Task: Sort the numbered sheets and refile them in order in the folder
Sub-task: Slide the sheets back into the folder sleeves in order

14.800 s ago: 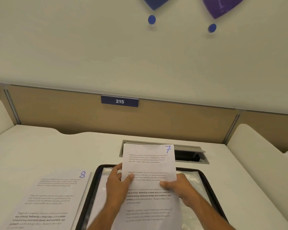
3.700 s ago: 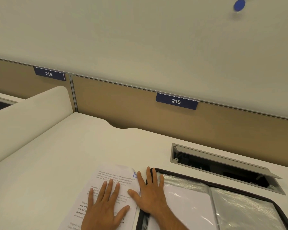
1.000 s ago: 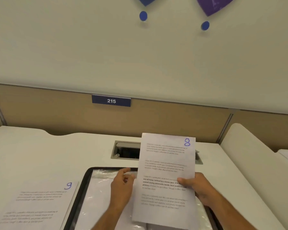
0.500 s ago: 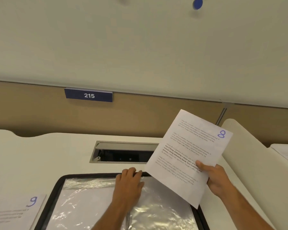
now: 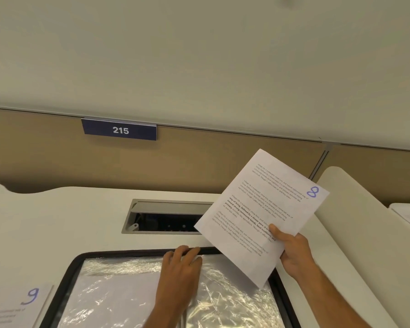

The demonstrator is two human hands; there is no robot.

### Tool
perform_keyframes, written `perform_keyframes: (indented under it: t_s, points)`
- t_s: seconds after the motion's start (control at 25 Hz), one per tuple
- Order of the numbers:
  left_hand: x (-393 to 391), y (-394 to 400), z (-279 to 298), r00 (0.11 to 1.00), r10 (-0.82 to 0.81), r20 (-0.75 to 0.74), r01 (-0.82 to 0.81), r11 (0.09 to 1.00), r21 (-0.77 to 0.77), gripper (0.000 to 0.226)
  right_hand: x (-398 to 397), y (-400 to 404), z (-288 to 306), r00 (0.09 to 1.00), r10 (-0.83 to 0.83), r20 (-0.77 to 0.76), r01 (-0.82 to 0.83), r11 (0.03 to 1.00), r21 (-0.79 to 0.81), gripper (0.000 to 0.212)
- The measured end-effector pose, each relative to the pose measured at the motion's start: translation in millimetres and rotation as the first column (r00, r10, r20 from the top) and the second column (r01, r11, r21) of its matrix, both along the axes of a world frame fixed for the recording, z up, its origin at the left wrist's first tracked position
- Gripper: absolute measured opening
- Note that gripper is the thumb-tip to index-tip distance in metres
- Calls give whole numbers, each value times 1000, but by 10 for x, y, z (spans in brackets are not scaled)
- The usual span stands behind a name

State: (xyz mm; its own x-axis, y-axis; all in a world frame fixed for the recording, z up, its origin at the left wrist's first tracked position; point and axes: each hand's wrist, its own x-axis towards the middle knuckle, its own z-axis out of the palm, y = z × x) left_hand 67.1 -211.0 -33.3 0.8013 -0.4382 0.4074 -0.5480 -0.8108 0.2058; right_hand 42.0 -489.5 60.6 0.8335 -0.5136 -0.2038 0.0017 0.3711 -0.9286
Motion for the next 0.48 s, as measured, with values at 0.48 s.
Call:
perform_keyframes:
  t_s: [0.48]
  points:
    - [-23,35,1,997,-46,67,52,994,-93,44,245,271,174,979,-28,200,12,997,79,45]
